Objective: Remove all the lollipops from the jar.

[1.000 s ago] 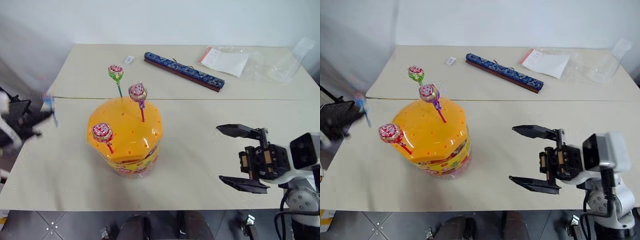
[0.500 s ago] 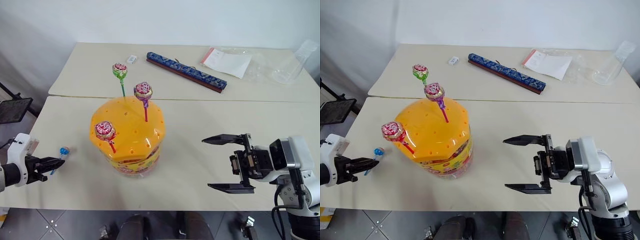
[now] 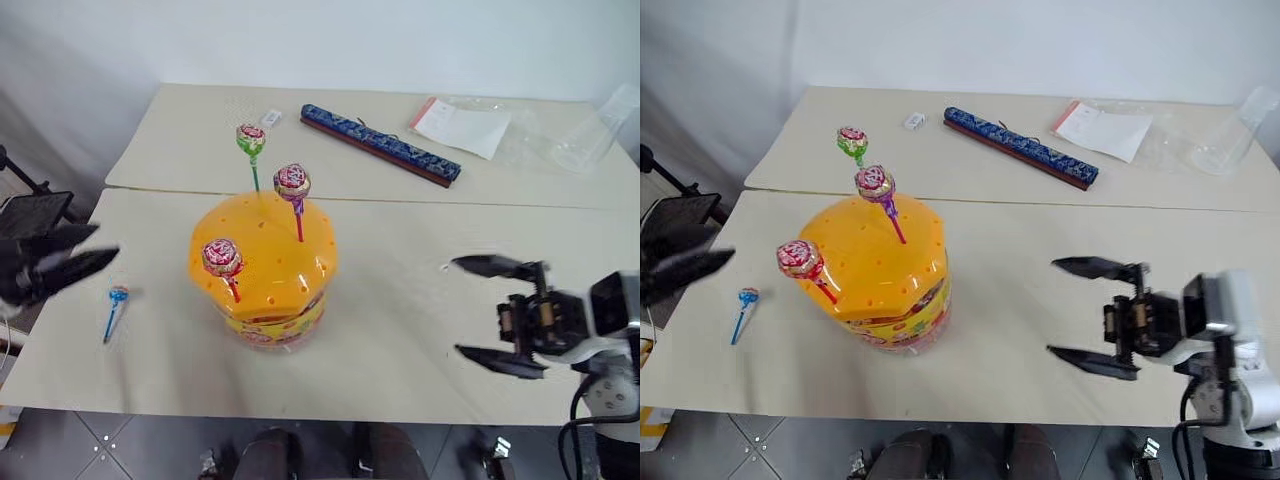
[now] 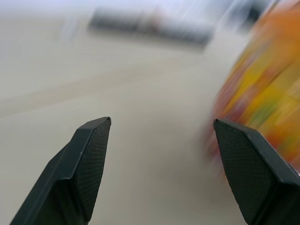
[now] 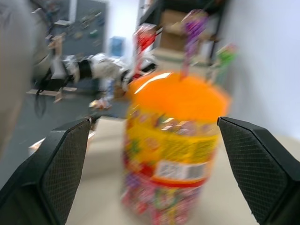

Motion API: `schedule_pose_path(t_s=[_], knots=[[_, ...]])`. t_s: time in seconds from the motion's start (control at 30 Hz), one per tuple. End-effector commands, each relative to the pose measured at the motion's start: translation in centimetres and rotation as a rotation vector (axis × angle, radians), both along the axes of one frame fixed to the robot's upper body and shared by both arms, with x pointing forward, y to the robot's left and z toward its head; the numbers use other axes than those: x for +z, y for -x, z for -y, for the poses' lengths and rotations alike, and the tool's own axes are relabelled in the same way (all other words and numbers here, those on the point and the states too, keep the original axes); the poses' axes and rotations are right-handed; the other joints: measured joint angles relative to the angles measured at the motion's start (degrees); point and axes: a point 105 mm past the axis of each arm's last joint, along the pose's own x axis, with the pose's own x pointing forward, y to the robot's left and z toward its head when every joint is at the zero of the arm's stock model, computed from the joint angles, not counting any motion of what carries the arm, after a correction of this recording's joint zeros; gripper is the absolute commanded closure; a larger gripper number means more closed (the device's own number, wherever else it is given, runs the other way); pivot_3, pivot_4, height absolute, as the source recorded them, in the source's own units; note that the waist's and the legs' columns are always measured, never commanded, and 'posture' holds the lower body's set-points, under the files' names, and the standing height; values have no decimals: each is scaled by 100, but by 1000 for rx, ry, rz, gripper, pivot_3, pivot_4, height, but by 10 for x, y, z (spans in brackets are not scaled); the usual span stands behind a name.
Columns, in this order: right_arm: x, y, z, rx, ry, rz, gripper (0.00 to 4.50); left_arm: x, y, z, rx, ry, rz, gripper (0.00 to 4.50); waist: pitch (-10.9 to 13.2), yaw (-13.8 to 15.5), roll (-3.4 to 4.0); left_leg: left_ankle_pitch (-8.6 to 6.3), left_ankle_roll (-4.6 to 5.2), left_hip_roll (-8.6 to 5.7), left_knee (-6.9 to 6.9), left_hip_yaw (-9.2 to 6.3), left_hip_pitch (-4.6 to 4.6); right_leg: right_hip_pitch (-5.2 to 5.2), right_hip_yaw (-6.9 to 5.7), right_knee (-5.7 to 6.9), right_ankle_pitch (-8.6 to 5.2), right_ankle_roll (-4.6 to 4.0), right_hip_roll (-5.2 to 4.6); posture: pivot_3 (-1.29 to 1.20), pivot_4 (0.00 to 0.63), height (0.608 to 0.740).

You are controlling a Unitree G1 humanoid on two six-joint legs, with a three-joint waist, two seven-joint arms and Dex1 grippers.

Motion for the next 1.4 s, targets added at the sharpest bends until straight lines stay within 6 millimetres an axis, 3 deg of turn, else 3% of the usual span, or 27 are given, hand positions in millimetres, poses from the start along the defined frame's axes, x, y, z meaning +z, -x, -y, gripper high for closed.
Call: schedule_pose_path(t_s=[0.03,0.23,0.47,0.6,0.9,0.97,1.07,1.27,1.33,1.4], knots=[[29,0,19,-130,-163,25,0,34,-24,54,-137,105,88,799,1,76,3,3,3,-6,3,-1,0,1,-2,3,0,1,4,0,150,740],[29,6,26,-210,-160,21,0,27,-44,115,-338,-3,22,799,0,41,2,19,23,-44,3,13,-5,-5,-10,12,7,13,17,0,150,740],[26,12,20,-242,-163,17,0,24,-56,137,-462,-27,-34,799,0,57,2,18,26,-28,2,32,1,-6,5,1,7,16,37,0,150,740],[26,12,13,-249,-168,17,0,28,-60,142,-498,-8,-32,1623,0,77,2,18,28,-30,15,28,-6,-4,9,0,8,17,37,0,150,740],[27,7,2,-238,-165,21,0,45,-59,138,-519,76,41,4328,1,70,2,18,28,-26,34,22,-13,-4,7,7,8,17,40,0,150,740],[28,6,-3,-205,-151,29,0,53,-54,139,-515,98,101,4419,1,69,2,18,28,-26,38,20,-14,-3,7,7,8,17,39,0,150,740],[32,4,-6,-155,-127,53,0,68,-48,129,-488,209,133,4419,1,62,2,18,28,-24,42,16,-18,-2,6,7,8,17,39,0,150,740],[41,5,-25,33,-84,78,0,80,-47,73,-228,374,118,4419,1,-6,2,17,27,-13,42,6,-14,-1,-1,14,9,17,43,0,150,740],[38,9,-36,125,-38,73,0,49,-46,51,-76,198,-12,4419,1,-75,2,16,26,-10,39,3,-14,-2,-4,14,8,17,45,0,150,740],[36,13,-42,196,-7,63,0,0,-30,33,0,-60,-234,4419,2,-121,3,13,21,-6,28,7,-11,-5,-4,12,8,16,52,0,150,740]])
